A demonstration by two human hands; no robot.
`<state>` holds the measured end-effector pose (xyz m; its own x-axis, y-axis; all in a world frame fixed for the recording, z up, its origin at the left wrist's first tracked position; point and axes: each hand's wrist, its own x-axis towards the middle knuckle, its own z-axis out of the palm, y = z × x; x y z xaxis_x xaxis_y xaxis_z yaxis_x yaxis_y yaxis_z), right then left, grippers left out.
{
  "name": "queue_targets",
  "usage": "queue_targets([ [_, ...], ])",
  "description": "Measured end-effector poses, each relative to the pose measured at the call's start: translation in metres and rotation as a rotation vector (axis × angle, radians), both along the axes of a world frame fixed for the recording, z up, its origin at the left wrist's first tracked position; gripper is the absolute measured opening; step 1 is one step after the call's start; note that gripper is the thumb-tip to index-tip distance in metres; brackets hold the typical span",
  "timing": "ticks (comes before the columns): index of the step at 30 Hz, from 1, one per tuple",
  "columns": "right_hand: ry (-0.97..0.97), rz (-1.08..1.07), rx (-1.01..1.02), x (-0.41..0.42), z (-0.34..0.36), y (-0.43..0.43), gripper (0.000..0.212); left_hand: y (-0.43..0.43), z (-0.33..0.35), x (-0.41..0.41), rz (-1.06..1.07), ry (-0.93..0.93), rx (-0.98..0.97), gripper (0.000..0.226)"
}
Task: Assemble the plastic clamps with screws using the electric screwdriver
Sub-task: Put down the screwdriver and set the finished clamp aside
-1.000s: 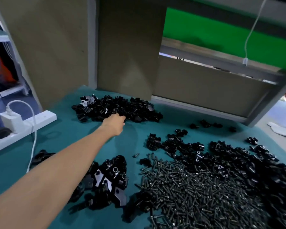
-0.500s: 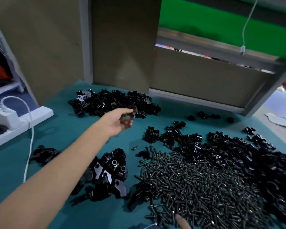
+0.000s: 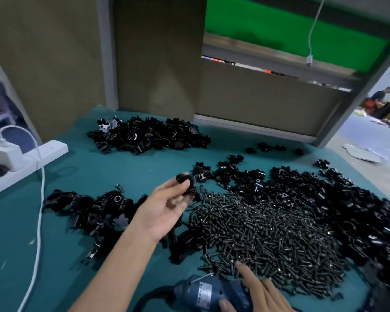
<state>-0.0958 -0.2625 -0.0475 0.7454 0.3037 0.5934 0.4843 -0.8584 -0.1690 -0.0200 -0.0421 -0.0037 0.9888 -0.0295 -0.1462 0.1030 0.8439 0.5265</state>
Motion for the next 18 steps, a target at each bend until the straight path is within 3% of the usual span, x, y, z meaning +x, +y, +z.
queue_targets([
  [3,-0.022,-0.010,0.026,-0.006,-0.001,-0.003,0.082,-0.010,-0.005,-0.002,-0.080,-0.145,-0.010,0.021],
  [6,-0.002,-0.006,0.119,-0.006,0.002,-0.001,0.079,-0.021,-0.009,-0.004,-0.133,-0.105,-0.131,0.017],
  [8,-0.013,0.011,0.169,0.003,0.011,-0.009,0.064,-0.025,-0.009,-0.005,-0.180,-0.052,-0.186,0.021],
  [14,0.246,-0.181,0.195,0.096,0.043,-0.042,0.032,-0.028,-0.015,-0.003,-0.181,0.098,-0.002,0.057],
  [18,0.369,-0.246,0.049,0.182,0.047,-0.051,0.040,-0.023,-0.017,-0.005,-0.209,0.079,0.156,0.038],
])
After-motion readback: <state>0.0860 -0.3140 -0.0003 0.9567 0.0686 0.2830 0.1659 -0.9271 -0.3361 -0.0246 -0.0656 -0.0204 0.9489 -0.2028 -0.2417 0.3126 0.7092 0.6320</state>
